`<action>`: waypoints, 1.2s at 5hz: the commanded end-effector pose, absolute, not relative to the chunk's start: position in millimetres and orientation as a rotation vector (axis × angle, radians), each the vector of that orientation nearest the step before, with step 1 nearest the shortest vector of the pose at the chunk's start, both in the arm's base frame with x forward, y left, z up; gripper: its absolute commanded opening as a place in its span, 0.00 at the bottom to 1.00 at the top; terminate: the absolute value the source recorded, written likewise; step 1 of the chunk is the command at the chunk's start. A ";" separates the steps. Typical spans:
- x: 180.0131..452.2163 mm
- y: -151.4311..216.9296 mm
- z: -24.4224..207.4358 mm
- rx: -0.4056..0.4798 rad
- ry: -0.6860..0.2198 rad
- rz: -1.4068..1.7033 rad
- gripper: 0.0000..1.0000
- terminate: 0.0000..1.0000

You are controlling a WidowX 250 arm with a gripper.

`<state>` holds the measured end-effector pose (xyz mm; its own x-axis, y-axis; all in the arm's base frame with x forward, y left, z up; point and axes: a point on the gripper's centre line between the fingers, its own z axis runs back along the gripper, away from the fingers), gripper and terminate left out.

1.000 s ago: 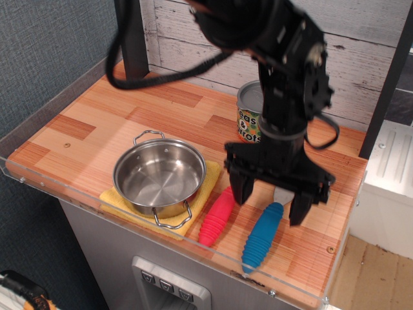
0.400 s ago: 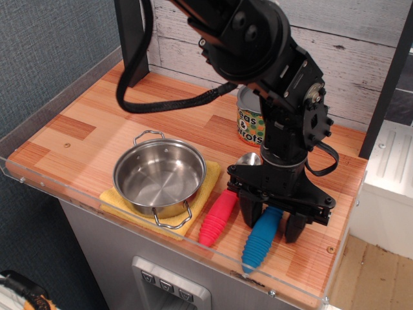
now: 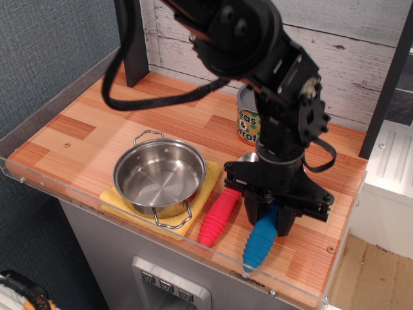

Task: Move the spatula from right to left side of the vessel.

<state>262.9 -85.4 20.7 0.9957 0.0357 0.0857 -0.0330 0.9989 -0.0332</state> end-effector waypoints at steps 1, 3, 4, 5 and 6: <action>264.0 -52.8 90.4 -0.028 -0.222 0.119 0.00 0.00; 249.6 21.1 102.7 0.031 -0.191 0.292 0.00 0.00; 246.4 48.4 98.0 0.069 -0.140 0.304 0.00 0.00; 248.6 72.4 93.0 0.129 -0.088 0.280 0.00 0.00; 252.9 95.3 83.5 0.134 -0.057 0.227 0.00 0.00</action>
<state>251.3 93.1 69.1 0.9761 0.2155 0.0288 -0.2174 0.9687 0.1197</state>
